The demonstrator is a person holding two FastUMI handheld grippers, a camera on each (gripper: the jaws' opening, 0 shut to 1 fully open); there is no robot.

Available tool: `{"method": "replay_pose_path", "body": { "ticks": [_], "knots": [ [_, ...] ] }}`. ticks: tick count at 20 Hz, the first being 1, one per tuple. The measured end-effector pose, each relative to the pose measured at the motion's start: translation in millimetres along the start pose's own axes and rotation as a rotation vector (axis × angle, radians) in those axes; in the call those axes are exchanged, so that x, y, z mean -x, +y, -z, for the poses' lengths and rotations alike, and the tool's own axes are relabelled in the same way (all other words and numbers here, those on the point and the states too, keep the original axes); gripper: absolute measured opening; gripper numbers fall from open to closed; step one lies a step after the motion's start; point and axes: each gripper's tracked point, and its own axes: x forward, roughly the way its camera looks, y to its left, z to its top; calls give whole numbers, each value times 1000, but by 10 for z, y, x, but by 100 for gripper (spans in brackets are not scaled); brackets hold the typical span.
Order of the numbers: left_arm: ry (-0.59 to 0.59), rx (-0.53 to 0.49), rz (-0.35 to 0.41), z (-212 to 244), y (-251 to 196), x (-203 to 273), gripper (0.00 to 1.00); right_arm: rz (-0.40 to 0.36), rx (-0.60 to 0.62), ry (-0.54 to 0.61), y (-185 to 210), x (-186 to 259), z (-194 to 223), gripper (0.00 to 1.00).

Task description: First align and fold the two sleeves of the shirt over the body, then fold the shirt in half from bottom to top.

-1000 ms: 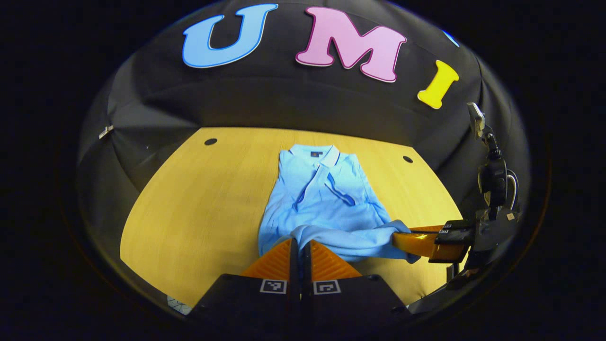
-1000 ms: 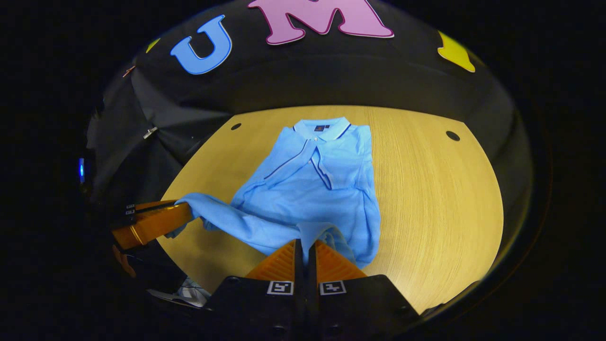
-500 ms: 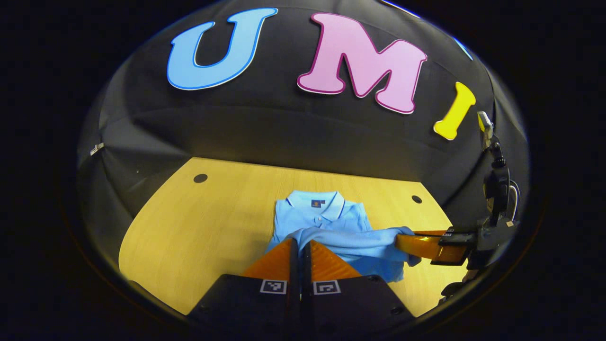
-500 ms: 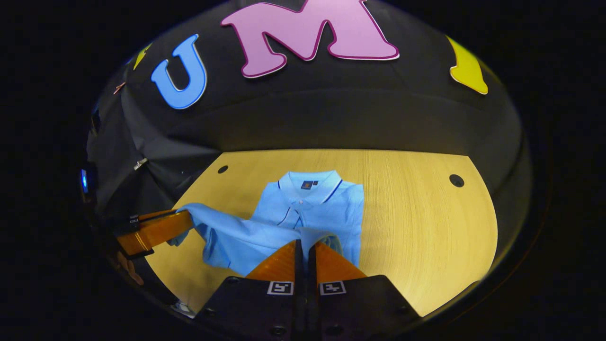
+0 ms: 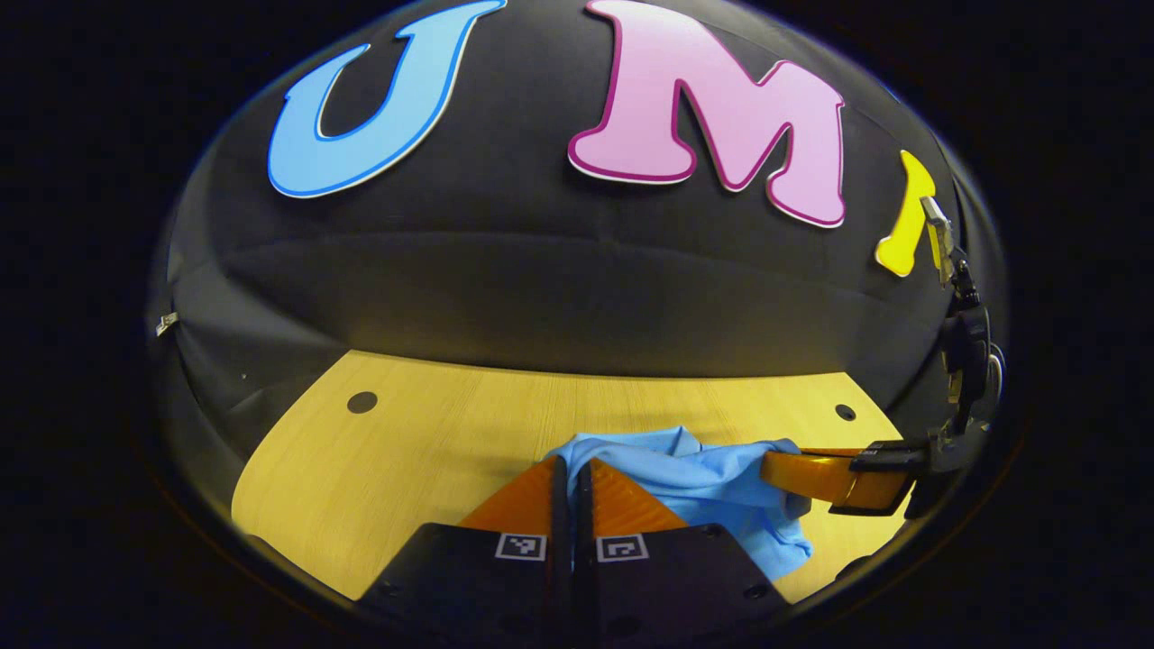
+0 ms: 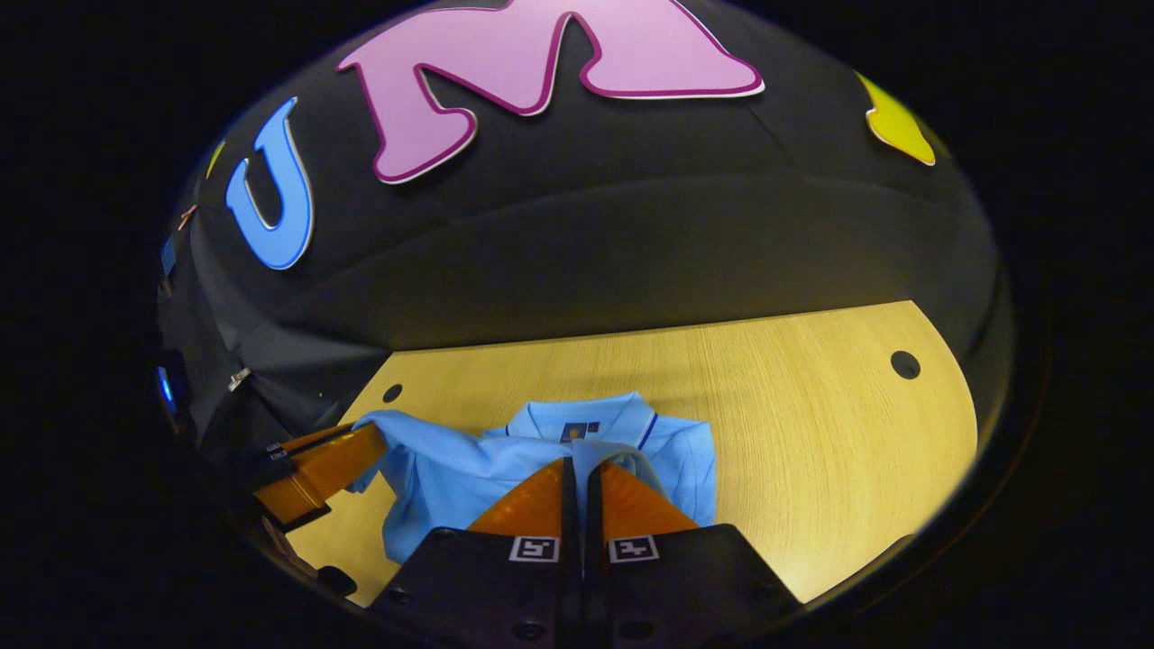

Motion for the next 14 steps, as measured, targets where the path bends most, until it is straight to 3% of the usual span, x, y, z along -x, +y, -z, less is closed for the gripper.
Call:
{"method": "replay_pose_path", "body": {
  "ticks": [5,10,11,12,13,14],
  "knots": [
    [-30,-24,24,-32,-10,-609,6,78,-46,-29,-291,-498,-210,5],
    [-80,-39,72,-17,-34,-1115,6,150,-38,-23,-536,-911,-128,6],
    [-76,-48,67,35,-15,-1203,11,159,-29,-10,-556,-953,-60,6],
    [-66,-60,56,86,6,-1241,8,162,-13,4,-560,-974,3,5],
    [-53,-72,37,143,55,-1257,11,166,11,13,-563,-971,51,11],
    [-48,-80,24,164,95,-1258,19,184,45,17,-583,-963,88,10]
  ]
}}
